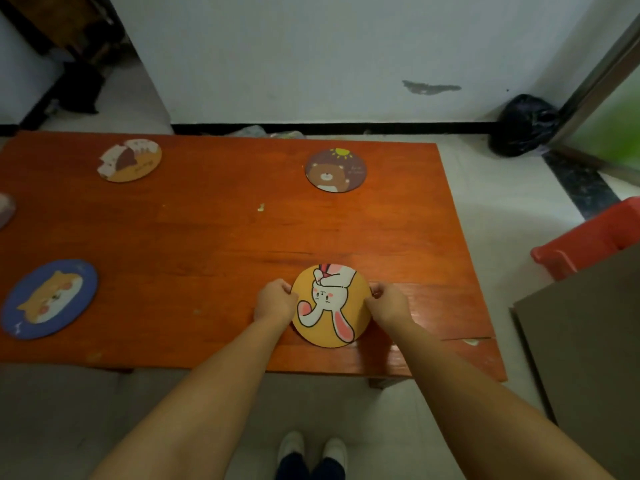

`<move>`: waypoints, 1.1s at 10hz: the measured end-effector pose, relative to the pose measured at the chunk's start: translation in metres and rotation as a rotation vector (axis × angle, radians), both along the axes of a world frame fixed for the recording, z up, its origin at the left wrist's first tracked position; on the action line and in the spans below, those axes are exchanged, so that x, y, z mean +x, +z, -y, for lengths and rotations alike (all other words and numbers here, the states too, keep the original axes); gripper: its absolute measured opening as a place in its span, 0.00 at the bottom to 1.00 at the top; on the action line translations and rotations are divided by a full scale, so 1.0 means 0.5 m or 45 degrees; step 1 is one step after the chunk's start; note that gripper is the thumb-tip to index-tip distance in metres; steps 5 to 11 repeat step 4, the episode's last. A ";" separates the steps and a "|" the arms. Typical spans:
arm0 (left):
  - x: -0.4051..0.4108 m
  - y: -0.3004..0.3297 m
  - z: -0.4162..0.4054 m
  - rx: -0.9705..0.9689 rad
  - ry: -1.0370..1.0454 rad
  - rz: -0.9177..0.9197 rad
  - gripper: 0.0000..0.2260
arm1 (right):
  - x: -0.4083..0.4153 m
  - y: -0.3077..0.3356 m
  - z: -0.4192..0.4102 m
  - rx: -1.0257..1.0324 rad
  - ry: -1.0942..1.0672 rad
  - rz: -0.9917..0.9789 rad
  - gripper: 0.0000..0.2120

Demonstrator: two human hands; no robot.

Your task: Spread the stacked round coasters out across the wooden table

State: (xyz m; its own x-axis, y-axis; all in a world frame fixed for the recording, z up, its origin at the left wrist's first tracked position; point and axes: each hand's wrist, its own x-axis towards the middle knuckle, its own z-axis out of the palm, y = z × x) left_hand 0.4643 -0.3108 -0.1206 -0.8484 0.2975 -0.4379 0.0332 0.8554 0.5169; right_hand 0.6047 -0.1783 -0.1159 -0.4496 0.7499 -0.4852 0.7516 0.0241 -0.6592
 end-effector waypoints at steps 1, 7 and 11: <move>-0.007 -0.011 0.005 -0.017 0.019 -0.044 0.05 | 0.001 -0.001 -0.001 0.035 0.019 0.031 0.02; -0.045 0.051 0.125 0.262 -0.152 -0.016 0.05 | 0.085 0.106 -0.087 0.224 -0.044 -0.026 0.15; -0.045 0.051 0.125 0.262 -0.152 -0.016 0.05 | 0.085 0.106 -0.087 0.224 -0.044 -0.026 0.15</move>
